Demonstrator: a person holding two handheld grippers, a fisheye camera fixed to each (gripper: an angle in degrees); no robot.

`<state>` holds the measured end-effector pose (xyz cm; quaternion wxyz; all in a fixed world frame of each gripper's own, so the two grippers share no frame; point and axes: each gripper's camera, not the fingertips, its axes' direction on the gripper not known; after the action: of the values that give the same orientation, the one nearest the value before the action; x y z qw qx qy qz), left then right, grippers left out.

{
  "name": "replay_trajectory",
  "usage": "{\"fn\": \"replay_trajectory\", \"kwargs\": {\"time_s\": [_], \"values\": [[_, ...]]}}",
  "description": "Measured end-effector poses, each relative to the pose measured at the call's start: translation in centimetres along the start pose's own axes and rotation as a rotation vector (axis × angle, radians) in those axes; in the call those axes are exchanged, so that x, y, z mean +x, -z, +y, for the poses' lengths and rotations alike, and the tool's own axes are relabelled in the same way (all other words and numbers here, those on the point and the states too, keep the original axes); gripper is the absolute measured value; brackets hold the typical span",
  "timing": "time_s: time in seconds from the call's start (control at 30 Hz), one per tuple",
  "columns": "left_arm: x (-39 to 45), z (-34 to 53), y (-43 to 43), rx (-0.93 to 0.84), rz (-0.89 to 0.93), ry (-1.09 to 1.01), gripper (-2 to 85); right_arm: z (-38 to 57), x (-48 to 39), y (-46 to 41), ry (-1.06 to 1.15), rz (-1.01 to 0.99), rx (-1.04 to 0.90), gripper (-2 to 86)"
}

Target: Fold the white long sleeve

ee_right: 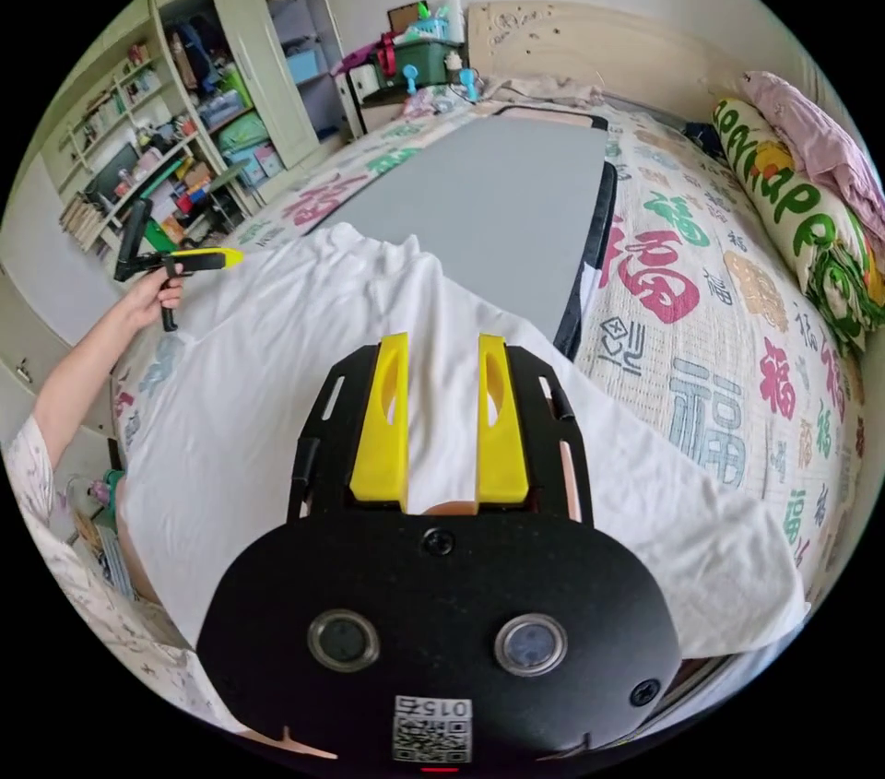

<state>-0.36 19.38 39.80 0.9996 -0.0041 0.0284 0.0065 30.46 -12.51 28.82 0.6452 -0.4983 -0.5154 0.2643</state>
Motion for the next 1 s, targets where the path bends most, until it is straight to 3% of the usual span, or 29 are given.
{"fn": "replay_trajectory", "kwargs": {"time_s": [0.1, 0.3, 0.5, 0.57, 0.83, 1.0], "values": [[1.7, -3.1, -4.5, -0.033, -0.081, -0.044, 10.3, -3.1, 0.9, -3.4, -0.047, 0.037, -0.042, 12.8], [3.6, -6.4, -9.6, -0.087, -0.049, -0.097, 11.9, -5.7, 1.5, -6.9, -0.003, 0.042, -0.131, 12.8], [3.9, -5.2, -8.9, -0.058, -0.044, -0.129, 8.2, -5.5, 0.0, -8.3, 0.13, 0.102, -0.174, 1.4], [3.9, -4.9, -7.0, -0.04, -0.057, -0.149, 2.5, -5.5, -0.4, -7.8, 0.151, 0.173, -0.128, -0.1], [4.5, -5.0, -0.5, 0.154, -0.161, -0.145, 0.5, -6.5, 0.6, -7.2, 0.076, 0.307, 0.006, -0.7], [3.1, -5.2, -4.0, 0.037, -0.194, -0.067, 3.0, -7.0, 2.3, -12.0, -0.01, 0.314, -0.095, 1.0]]}}
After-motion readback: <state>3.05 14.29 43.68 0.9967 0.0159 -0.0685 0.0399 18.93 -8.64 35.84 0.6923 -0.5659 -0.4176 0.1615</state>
